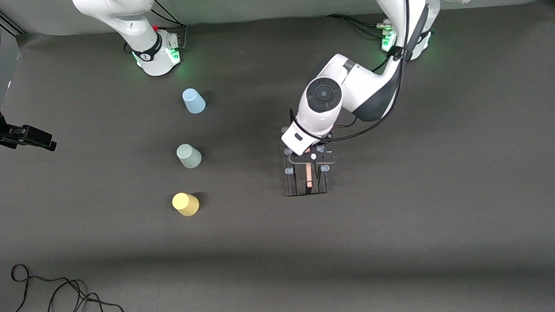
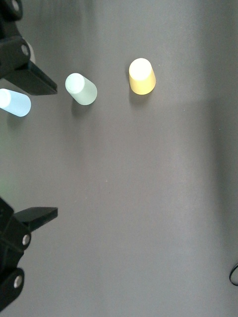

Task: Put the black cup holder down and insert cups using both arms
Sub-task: 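Carry the black rack with the left gripper toward the table middle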

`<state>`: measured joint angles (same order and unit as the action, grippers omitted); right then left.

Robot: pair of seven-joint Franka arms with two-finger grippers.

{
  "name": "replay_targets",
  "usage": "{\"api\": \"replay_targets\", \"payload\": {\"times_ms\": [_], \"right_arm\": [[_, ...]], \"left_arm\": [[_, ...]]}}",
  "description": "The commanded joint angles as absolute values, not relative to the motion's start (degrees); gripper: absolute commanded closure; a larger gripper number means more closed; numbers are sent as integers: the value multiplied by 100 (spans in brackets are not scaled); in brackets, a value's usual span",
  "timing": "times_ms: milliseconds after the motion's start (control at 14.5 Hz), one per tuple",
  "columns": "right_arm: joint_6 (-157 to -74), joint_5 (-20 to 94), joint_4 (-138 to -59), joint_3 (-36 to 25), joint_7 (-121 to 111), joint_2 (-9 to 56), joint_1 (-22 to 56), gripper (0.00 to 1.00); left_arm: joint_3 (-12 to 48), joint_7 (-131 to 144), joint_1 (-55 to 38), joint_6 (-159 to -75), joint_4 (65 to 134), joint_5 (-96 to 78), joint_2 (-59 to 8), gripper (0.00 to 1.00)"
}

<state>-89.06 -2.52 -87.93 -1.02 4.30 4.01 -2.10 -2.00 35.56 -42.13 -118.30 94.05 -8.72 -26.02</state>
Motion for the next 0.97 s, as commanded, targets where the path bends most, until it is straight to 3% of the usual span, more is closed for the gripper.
{"api": "replay_targets", "payload": {"times_ms": [0,898], "right_arm": [[-8877,-325,-8789,-79,360,378,-229,0],[-8877,-325,-8789,-79,360,378,-229,0]], "left_arm": [[-272,3893,-4447,-12093,9387,-949,-2706,100],[-272,3920,-4447,-12164,9343,-949,-2795,100]]}}
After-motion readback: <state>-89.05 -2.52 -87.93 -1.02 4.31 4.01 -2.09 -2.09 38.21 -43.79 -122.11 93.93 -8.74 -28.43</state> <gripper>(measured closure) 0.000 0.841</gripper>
